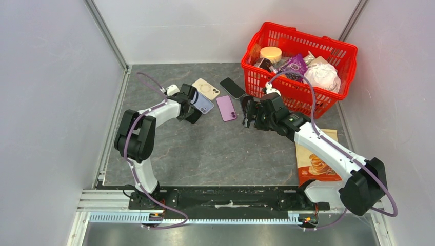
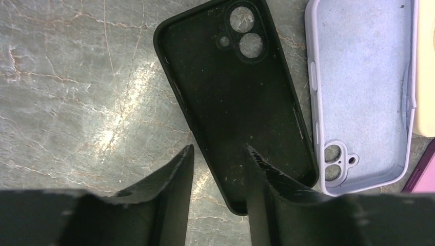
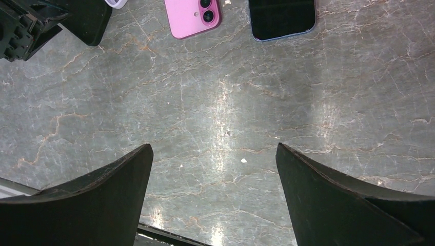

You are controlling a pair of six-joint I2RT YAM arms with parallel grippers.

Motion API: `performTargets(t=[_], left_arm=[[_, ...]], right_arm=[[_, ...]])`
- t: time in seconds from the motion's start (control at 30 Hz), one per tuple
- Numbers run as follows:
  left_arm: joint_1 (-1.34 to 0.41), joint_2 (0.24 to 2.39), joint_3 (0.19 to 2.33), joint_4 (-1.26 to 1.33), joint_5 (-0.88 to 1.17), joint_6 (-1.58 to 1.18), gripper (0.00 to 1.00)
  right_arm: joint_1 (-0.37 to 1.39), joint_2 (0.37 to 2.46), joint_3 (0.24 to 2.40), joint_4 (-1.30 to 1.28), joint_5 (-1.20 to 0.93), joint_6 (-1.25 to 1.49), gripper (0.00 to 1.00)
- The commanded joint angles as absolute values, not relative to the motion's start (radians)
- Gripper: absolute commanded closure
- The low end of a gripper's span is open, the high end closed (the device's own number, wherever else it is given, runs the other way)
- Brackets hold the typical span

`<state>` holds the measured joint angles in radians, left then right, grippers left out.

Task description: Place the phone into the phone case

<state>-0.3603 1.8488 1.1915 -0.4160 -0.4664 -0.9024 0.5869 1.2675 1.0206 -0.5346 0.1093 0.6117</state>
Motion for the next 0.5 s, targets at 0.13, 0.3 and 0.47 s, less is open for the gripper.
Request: performTargets(t=[0.13,0.3,0.47], left_arm=[[-0.355,1.905,1.212,-0.431,-0.523,-0.948,0.68],[-0.356,1.878,1.183,-0.436,-0.516,-0.92,0.76],[-0.37,1.781,1.115,-0.414,-0.431,-0.857,0.98]], right_arm=[[0.587,1.308,1.039,-0.503,0.078,0.606,0.03],[0.587,1.333,1.065,-0.502,0.078,0.604,0.03],[0.588,1.38,1.118,-0.499,0.096,0.604,0.03]])
